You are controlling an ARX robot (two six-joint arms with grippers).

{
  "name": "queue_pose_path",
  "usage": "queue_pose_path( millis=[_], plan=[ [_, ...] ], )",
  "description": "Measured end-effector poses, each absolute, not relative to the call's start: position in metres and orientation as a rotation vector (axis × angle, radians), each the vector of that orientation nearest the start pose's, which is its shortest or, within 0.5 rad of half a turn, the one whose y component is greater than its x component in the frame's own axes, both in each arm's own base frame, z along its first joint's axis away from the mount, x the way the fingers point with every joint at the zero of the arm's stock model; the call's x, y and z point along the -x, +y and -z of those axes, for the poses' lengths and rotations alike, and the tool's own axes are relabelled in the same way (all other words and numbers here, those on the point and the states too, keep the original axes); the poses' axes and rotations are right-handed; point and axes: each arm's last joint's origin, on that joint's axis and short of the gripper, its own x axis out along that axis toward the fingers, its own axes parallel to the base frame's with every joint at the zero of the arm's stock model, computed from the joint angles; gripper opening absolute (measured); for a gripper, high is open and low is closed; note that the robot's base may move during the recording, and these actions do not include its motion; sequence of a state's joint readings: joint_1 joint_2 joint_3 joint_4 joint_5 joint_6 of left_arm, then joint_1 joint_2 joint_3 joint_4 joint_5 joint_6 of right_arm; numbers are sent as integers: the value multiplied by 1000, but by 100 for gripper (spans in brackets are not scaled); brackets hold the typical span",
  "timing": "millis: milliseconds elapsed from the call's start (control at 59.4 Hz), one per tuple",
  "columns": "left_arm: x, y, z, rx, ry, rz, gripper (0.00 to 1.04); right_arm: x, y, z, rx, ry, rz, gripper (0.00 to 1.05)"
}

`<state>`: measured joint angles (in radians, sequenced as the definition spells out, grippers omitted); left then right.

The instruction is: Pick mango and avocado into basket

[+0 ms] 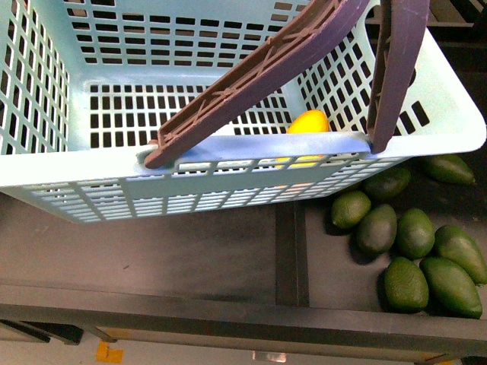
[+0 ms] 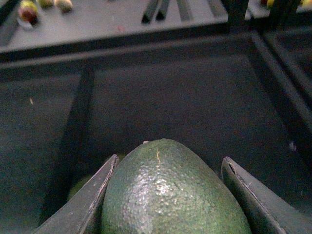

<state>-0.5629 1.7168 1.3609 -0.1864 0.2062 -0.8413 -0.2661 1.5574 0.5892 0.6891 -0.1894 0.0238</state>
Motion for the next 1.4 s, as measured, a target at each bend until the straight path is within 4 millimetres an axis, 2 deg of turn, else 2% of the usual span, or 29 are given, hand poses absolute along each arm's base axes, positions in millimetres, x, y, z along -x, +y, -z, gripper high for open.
queue_pose_path(
  millis=[67, 135, 269, 354, 522, 657, 859, 1078, 1179, 1246, 1280, 1398],
  plan=[
    [-328, -214, -286, 681, 822, 471, 13, -285, -59, -196, -92, 189, 75, 55],
    [-328, -214, -286, 680, 822, 470, 13, -285, -47, -210, -108, 138, 56, 55],
    [-328, -214, -286, 680, 822, 471, 13, -294, -23, -218, -128, 115, 41, 55],
    [-328, -214, -286, 680, 821, 468, 13, -310, 6, -221, -152, 100, 2, 55],
    [-328, -214, -286, 681, 822, 471, 13, -331, 46, -229, -202, 66, -63, 55],
    [-328, -214, -286, 681, 822, 471, 13, -344, 75, -229, -219, 69, -117, 55],
    [-328, -214, -286, 681, 822, 470, 13, -359, 116, -218, -233, 102, -186, 55],
    [-332, -207, -286, 680, 793, 414, 13, -372, 141, -211, -264, 125, -191, 55],
    [-333, -206, -286, 680, 791, 405, 13, -372, 146, -208, -272, 138, -191, 55],
    [-333, -206, -286, 680, 791, 403, 13, -372, 148, -205, -269, 148, -194, 64],
    [-333, -205, -286, 680, 791, 401, 13, -372, 150, -203, -269, 158, -197, 72],
    [-333, -206, -286, 676, 794, 413, 13, -370, 152, -199, -281, 172, -202, 93]
  ],
)
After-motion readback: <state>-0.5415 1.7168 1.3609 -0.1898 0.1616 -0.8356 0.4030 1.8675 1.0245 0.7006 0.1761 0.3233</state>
